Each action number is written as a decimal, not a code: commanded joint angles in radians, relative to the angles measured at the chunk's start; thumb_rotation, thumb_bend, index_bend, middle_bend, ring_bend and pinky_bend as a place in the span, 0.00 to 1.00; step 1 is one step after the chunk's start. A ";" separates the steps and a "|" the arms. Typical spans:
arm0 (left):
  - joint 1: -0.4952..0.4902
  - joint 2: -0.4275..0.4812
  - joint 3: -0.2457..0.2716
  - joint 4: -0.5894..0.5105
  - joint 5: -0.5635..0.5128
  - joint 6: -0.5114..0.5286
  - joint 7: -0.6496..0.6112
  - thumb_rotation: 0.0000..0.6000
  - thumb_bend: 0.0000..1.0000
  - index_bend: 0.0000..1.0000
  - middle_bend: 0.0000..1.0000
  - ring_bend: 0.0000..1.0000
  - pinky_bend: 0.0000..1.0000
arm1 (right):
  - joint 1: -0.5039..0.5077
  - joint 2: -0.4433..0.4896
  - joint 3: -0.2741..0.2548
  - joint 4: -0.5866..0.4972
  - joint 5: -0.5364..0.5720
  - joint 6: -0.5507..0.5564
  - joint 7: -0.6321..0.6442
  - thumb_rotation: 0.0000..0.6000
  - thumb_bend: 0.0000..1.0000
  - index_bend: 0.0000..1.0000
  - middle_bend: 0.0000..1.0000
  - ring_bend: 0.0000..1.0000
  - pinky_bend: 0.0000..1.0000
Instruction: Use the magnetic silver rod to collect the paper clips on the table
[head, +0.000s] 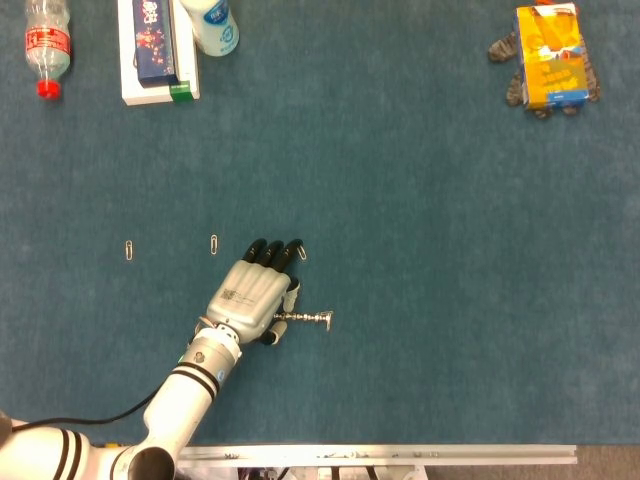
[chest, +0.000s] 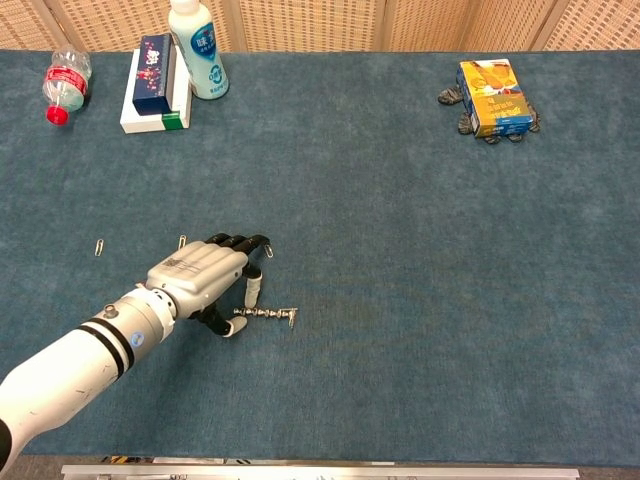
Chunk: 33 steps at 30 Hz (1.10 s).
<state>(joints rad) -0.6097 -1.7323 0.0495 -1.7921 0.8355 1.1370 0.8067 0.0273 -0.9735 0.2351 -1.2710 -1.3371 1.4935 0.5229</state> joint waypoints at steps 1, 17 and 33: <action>0.000 -0.003 0.002 0.004 -0.002 0.001 0.001 1.00 0.32 0.51 0.02 0.00 0.00 | -0.001 0.000 0.000 0.001 0.000 0.001 0.001 1.00 0.37 0.24 0.16 0.00 0.01; 0.009 -0.007 0.007 -0.001 0.021 0.021 -0.019 1.00 0.34 0.58 0.02 0.00 0.00 | -0.002 -0.001 0.000 0.001 -0.001 0.003 0.001 1.00 0.37 0.24 0.16 0.00 0.01; 0.029 0.052 0.026 -0.098 0.077 0.072 -0.011 1.00 0.35 0.61 0.03 0.00 0.00 | -0.007 0.000 -0.001 -0.007 -0.006 0.015 0.000 1.00 0.37 0.24 0.16 0.00 0.01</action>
<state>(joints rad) -0.5816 -1.6816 0.0752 -1.8886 0.9117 1.2079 0.7944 0.0206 -0.9736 0.2338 -1.2776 -1.3426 1.5086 0.5234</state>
